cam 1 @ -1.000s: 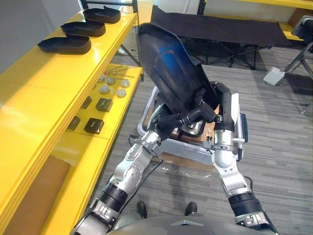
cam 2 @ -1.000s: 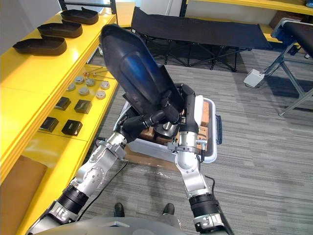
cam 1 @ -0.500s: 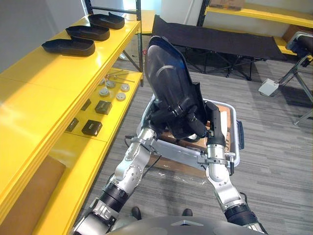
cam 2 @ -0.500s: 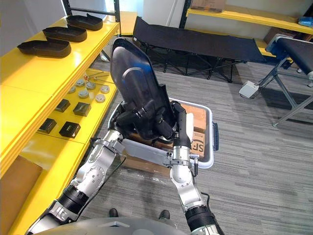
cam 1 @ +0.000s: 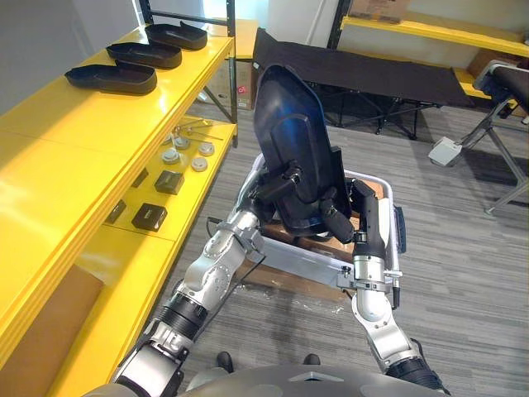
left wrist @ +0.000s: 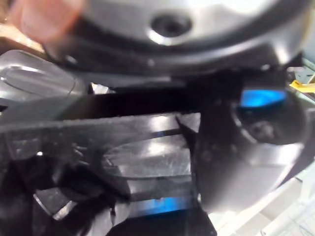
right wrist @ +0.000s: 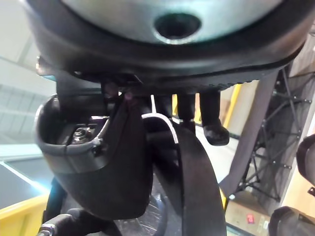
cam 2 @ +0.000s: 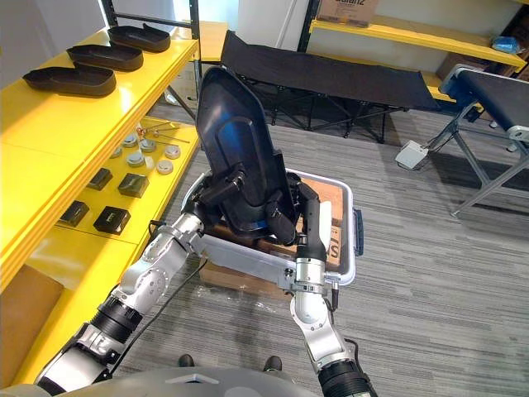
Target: Walk over and take three plastic housings, then place them on the shelf
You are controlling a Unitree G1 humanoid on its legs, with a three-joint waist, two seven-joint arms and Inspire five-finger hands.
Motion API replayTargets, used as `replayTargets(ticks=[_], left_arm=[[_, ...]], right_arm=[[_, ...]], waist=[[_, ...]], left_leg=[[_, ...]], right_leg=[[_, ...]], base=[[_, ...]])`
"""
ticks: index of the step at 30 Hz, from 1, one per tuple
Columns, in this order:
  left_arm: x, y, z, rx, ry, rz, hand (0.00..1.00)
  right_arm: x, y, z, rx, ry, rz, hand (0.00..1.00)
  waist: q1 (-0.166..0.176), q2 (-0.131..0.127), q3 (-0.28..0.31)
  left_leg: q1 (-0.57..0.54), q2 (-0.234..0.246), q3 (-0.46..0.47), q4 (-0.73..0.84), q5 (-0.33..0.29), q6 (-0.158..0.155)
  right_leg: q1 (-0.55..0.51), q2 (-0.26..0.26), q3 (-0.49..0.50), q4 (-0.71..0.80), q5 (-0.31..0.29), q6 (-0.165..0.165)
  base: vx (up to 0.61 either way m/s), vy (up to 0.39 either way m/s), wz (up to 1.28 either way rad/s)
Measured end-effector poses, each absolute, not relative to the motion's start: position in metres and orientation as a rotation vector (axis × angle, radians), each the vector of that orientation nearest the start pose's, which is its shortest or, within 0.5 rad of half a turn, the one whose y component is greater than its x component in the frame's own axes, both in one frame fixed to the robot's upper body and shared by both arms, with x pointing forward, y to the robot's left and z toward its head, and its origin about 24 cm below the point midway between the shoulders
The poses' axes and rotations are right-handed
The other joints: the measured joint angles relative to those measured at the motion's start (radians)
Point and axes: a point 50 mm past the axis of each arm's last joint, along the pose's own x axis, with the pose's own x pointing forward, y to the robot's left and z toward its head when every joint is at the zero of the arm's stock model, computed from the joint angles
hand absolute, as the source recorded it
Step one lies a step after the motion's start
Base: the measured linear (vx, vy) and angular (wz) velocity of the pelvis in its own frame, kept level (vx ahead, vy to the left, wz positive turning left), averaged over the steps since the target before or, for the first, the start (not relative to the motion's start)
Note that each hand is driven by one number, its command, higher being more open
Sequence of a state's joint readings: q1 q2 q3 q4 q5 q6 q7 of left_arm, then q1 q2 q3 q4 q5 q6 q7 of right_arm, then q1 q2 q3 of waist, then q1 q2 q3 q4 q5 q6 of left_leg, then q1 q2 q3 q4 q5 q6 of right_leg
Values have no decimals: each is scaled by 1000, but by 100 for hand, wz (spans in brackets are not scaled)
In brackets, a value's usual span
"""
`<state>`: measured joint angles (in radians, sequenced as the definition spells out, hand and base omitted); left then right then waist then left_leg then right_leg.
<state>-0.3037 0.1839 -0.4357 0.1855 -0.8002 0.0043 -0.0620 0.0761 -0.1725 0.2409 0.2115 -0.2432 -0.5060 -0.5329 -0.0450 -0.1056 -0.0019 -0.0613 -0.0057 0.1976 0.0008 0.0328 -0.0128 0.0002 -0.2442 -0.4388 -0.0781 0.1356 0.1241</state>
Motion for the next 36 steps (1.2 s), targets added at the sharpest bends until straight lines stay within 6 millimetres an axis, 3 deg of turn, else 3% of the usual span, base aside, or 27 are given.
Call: replayTargets(ticks=[10,15,18,20,23,26,30,36], left_arm=[[284,65,61,-540,76,-540,0],[275,78,69,-573,-20,-423,0],[265,98,75,-522,-119,-256,0],[261,134,80,-453,-215,-42,0],[249,180,80,-452,-331,205,0],[226,205,90,-457,-444,353,0],[211,210,105,-416,-552,370,0],[206,203,96,-431,-513,240,0]], right_arm=[[217,-135,28,-267,-351,-154,100],[224,-124,46,-208,-417,-151,100],[228,-114,56,-145,-439,-98,100],[229,-112,57,-128,-424,-59,100],[225,-127,50,-140,-379,-126,100],[219,-142,49,-55,-341,-200,100],[217,-160,48,171,-304,-210,100],[216,-165,46,219,-302,-210,100]], waist=[[-8,6,4],[-10,11,6],[-5,15,9],[-3,26,17],[17,41,27],[27,41,27],[40,40,26],[33,42,27]], left_leg=[[-36,14,12,63,-31,-2],[-33,15,15,64,-31,-3],[-32,16,14,63,-32,-4],[-24,17,12,61,-33,-5],[-4,16,9,40,-37,-12],[-3,15,1,29,-36,-15],[-1,12,-8,31,-33,-10],[2,11,-6,29,-35,-9]], right_leg=[[-15,4,5,0,1,-3],[-16,13,8,0,1,-4],[-14,14,7,1,-1,-7],[-9,15,5,4,-5,-12],[1,16,3,10,-17,-23],[2,17,-8,10,-23,-26],[9,15,-21,9,-23,-23],[13,15,-21,5,-22,-23]], base=[[-5,0,-3],[-6,-3,-1],[0,0,0],[0,0,0],[0,0,0],[15,3,8],[37,13,8],[3,5,-1]])
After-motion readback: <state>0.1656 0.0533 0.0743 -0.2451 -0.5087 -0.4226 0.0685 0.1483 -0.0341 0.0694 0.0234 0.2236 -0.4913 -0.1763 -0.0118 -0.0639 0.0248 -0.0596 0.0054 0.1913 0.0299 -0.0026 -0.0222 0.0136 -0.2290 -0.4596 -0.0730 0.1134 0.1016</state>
